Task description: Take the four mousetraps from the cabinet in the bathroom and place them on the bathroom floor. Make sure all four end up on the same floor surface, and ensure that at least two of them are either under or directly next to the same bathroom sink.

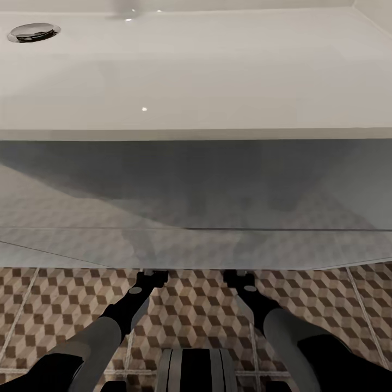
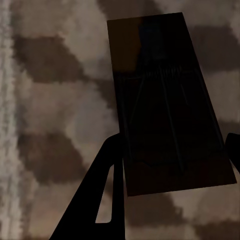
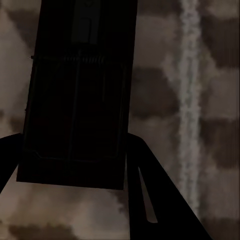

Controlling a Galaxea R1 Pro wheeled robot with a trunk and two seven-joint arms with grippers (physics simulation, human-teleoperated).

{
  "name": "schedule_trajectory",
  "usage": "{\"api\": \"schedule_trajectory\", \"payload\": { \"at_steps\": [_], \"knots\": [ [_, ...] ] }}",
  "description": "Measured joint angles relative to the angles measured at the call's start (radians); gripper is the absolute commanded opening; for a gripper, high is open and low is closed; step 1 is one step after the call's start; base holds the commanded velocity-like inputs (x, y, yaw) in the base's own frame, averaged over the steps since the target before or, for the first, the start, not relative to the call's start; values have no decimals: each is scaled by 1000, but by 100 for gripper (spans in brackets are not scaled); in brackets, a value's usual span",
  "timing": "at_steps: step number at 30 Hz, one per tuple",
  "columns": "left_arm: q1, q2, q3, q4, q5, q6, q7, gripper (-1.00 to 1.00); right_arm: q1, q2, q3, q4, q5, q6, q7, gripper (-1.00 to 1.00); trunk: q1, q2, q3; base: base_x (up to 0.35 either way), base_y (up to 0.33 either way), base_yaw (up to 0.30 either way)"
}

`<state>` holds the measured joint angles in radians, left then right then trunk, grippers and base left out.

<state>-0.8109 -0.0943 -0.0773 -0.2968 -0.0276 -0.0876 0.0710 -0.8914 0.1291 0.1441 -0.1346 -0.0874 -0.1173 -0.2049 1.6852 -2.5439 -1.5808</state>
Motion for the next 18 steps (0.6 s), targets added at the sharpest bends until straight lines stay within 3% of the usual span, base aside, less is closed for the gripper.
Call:
{"api": "schedule_trajectory", "payload": {
  "at_steps": [5, 11, 18],
  "knots": [
    [0, 0, 0, 1, 0, 0, 0, -100, -9, -7, -3, 0, -1, 0, 0, -100, 0, 0, 0, 0, 0, 0],
    [0, 1, 0, 2, 1, 0, 0, -100, -14, -42, -14, 0, -1, 0, 0, -100, 0, 0, 0, 0, 0, 0],
    [-1, 2, 0, 3, 1, 0, 0, -100, -25, -63, -20, 1, -1, 2, 0, -100, 0, 0, 0, 0, 0, 0]
  ]
}}
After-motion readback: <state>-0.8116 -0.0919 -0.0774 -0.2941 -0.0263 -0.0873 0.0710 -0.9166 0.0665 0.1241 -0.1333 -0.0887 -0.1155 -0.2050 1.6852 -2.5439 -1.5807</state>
